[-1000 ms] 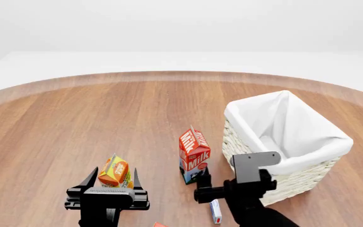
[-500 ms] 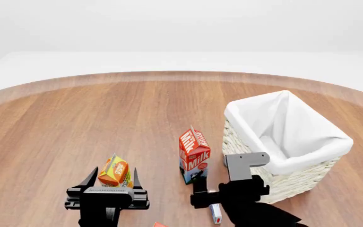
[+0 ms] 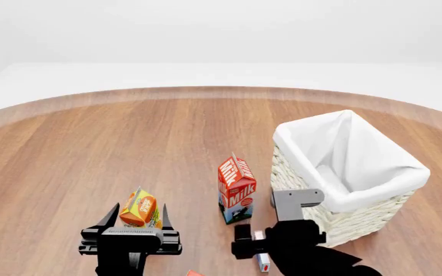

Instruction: Pick up the cream cheese box and the butter, and put them in the basket.

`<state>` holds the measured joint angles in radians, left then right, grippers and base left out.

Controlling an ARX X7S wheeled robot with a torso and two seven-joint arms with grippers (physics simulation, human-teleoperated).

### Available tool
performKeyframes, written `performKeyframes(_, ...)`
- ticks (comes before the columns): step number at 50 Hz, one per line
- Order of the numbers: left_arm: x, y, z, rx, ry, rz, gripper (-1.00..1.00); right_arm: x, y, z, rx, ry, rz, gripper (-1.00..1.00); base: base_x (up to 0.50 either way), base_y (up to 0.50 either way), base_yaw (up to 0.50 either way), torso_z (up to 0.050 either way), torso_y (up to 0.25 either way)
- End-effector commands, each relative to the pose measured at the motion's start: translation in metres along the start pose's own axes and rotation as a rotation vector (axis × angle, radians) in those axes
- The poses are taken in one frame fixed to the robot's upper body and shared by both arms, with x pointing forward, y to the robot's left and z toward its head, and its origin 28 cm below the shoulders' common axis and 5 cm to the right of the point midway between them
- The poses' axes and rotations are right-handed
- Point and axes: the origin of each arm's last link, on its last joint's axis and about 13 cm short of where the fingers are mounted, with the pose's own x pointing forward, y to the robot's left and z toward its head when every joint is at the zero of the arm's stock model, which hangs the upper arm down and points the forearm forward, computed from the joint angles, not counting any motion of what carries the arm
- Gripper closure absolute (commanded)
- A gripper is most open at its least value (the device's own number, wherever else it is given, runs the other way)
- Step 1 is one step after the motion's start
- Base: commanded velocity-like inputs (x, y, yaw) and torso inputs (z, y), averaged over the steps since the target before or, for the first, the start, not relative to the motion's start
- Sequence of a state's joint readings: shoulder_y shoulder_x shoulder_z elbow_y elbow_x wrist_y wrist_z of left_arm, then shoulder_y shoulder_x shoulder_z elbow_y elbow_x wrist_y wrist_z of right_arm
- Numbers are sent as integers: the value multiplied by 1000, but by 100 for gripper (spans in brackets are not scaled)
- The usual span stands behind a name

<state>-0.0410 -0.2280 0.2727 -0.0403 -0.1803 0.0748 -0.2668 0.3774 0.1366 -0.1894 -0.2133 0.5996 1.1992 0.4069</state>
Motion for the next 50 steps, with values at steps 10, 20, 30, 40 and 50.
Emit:
performKeyframes(10,-1,0,0,-1,1,0,-100,8,-2,-5,-17,42,-22,-100,0,0,0,0,0)
performKeyframes(20,0,0,0,-1,1,0,-100,14,-2,-7,-15,58,-22,-100,0,0,0,0,0)
performKeyframes(30,0,0,0,0,0,2,-100,18,-1,-9,-15,69,-25,-100,0,0,0,0,0)
performKeyframes(40,-1,0,1,0,0,2,-100,22,-2,-12,-7,81,-29,-100,0,0,0,0,0)
performKeyframes(50,0,0,0,0,0,2,-100,27,-1,-18,-11,98,-32,-100,0,0,0,0,0)
